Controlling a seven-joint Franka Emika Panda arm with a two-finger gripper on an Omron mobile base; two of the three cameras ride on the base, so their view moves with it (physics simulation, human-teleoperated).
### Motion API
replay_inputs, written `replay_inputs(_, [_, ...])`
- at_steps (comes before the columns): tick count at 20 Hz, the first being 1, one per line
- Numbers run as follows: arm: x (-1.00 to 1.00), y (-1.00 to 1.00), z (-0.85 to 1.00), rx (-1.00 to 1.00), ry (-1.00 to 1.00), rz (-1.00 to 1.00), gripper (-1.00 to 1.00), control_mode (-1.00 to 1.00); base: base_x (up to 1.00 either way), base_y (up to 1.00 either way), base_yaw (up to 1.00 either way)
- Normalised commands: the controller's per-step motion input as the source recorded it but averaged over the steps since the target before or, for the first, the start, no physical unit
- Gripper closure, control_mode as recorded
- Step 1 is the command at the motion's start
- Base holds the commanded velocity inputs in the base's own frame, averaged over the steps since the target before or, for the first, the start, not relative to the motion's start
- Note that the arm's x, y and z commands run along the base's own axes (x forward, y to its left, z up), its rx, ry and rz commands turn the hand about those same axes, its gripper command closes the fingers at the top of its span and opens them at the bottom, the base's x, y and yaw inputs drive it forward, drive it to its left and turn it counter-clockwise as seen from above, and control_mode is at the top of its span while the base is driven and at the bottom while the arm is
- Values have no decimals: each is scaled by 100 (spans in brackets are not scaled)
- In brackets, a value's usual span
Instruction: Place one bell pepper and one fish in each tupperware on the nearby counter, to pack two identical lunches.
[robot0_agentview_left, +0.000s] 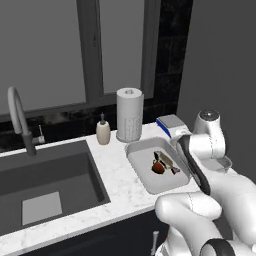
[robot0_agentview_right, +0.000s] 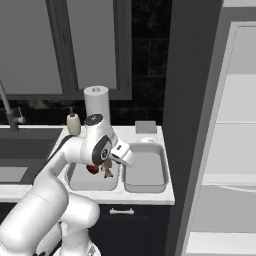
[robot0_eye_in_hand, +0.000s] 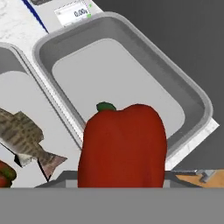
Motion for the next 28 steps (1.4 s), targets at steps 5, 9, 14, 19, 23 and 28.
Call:
replay_inputs(5, [70, -24, -42, 0, 3, 0, 100, -100, 0, 0, 0])
replay_inputs(9, [64, -27, -40, 0, 1, 0, 100, -100, 0, 0, 0])
replay_inputs(14, [52, -10, -42, 0, 0, 0, 100, -100, 0, 0, 0])
replay_inputs(19, [50, -4, -43, 0, 0, 0, -100, -100, 0, 0, 0])
replay_inputs(23, [-3, -4, 27, 0, 0, 0, -100, -100, 0, 0, 0])
replay_inputs(28, [-15, 2, 64, 0, -1, 0, -100, -100, 0, 0, 0])
